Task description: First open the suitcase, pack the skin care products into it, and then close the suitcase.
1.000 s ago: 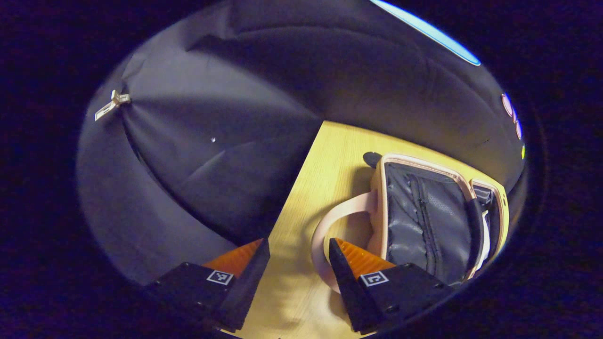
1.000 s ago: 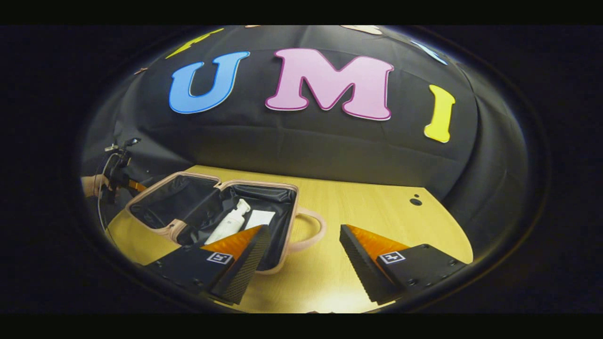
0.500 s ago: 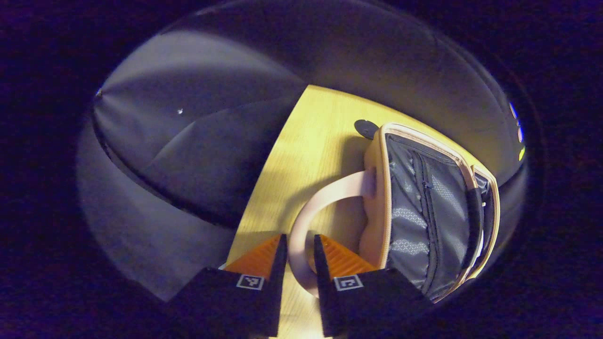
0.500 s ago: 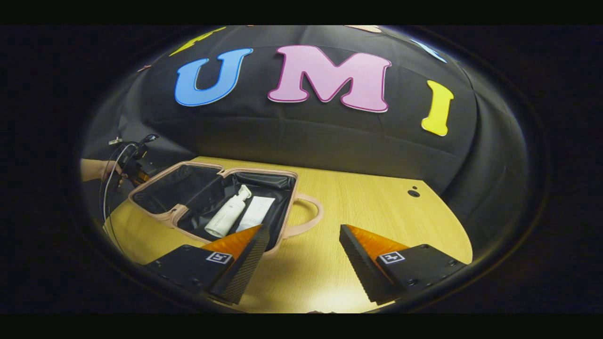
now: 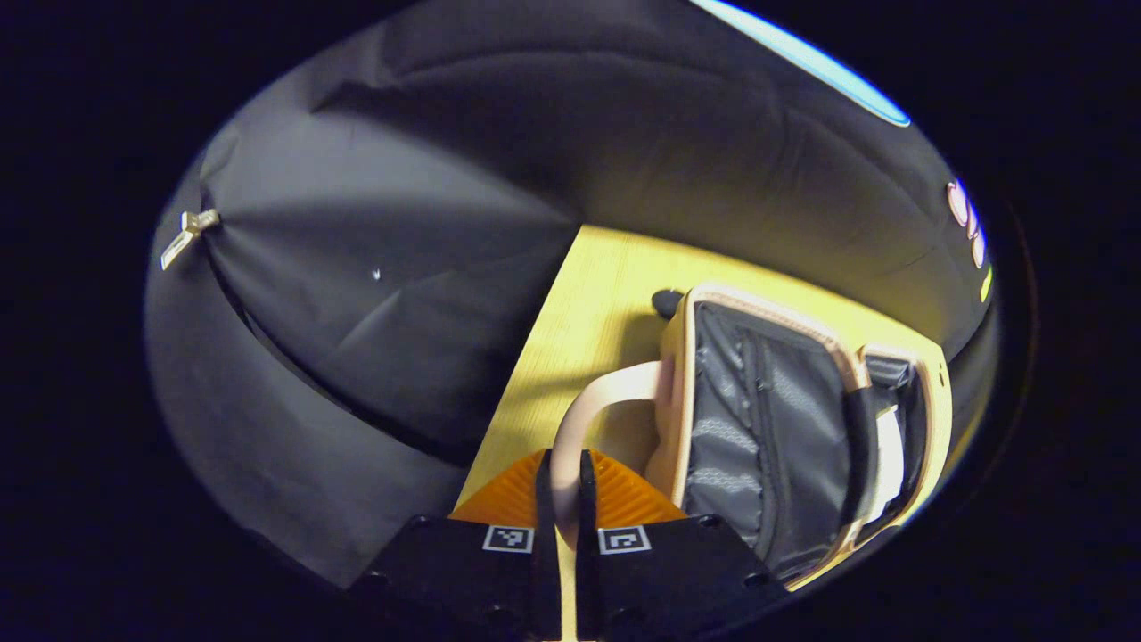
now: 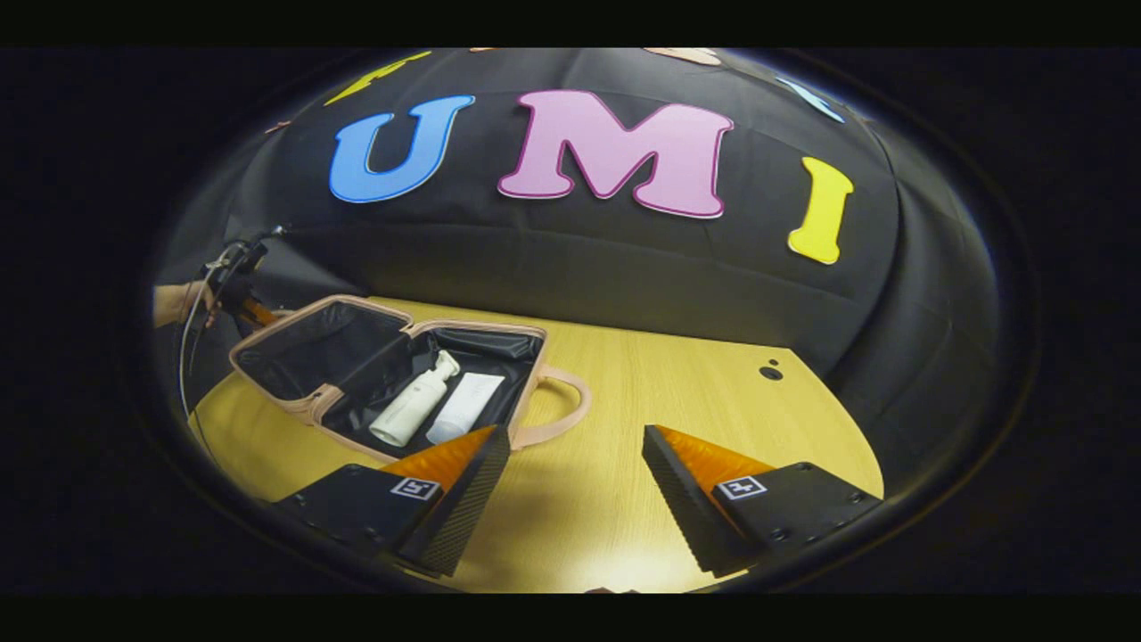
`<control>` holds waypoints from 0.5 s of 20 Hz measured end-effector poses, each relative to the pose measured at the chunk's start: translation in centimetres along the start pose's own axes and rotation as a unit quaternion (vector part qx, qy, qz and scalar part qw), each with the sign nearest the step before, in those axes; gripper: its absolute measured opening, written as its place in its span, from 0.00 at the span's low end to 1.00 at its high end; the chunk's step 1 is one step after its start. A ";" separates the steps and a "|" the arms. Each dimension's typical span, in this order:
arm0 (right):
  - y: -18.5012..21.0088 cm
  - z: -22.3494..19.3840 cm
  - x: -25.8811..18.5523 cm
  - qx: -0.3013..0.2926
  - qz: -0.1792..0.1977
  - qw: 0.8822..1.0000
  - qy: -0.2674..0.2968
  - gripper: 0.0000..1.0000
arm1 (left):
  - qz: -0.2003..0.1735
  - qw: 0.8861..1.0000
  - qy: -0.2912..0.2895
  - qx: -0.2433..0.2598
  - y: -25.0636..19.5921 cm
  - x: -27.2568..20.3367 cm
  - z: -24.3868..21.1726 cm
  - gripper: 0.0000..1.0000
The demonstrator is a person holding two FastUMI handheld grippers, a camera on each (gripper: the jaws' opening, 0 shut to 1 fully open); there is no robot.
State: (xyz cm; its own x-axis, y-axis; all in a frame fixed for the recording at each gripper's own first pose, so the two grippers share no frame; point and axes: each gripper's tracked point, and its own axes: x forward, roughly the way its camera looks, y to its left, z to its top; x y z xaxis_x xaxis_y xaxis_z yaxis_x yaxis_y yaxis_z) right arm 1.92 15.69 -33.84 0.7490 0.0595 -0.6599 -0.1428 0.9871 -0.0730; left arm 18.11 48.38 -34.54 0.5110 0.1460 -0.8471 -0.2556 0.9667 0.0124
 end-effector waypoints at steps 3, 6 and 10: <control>-0.2 0.1 0.1 -0.004 0.009 1.000 -0.001 0.96 | -0.027 0.998 -0.052 0.004 -2.4 -4.5 2.6 0.09; -0.6 -0.1 0.3 -0.006 0.021 1.000 0.001 0.96 | -0.051 0.994 -0.097 0.029 -5.5 -9.7 4.8 0.07; -1.4 -0.7 0.0 -0.004 0.032 0.999 0.002 0.96 | -0.076 0.988 -0.128 0.045 -10.5 -14.3 6.5 0.07</control>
State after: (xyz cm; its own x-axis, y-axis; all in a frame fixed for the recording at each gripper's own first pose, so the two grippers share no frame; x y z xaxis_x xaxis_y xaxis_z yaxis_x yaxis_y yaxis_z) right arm 1.70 14.19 -34.24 0.7360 0.1215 -0.6659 -0.1952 0.9801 -0.0369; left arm 18.81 37.46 -19.16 0.7315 0.0347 -0.6810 -0.0922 0.9946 -0.0483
